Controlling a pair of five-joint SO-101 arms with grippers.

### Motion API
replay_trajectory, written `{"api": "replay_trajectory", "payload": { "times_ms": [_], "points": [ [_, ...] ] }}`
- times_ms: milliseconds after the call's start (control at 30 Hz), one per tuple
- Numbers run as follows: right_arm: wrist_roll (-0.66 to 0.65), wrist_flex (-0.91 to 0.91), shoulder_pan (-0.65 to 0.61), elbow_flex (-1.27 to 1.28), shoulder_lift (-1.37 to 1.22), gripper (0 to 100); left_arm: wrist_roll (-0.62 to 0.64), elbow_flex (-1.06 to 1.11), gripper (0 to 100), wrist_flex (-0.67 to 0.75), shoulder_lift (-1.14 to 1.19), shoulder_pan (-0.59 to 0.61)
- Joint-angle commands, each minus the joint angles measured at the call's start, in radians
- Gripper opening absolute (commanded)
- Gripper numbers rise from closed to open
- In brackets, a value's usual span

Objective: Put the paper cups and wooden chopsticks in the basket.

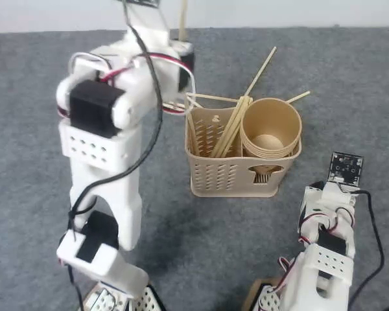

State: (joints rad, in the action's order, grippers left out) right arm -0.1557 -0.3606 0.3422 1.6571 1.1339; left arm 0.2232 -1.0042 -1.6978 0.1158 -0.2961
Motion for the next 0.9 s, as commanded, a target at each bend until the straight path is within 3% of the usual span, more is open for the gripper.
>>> {"api": "replay_trajectory", "payload": {
  "times_ms": [0,233,433,633,800,867],
  "points": [
    [-0.015,-0.002,-0.005,0.021,0.013,17.7,0.011,0.002,1,-0.034,-0.057,-0.017],
    [-0.015,-0.002,-0.005,0.021,0.013,17.7,0.012,0.104,1,-0.054,-0.276,-0.046],
    [-0.015,-0.002,-0.005,0.021,0.013,17.7,-0.029,0.430,1,0.023,-0.454,-0.060],
    [-0.015,-0.002,-0.005,0.021,0.013,17.7,0.037,0.931,1,0.308,-0.713,-0.089],
    [-0.015,-0.002,-0.005,0.021,0.013,17.7,0.006,1.337,1,0.781,-0.976,-0.144],
    [-0.015,-0.002,-0.005,0.021,0.013,17.7,-0.028,1.428,1,0.878,-0.961,-0.143]
  ]
}}
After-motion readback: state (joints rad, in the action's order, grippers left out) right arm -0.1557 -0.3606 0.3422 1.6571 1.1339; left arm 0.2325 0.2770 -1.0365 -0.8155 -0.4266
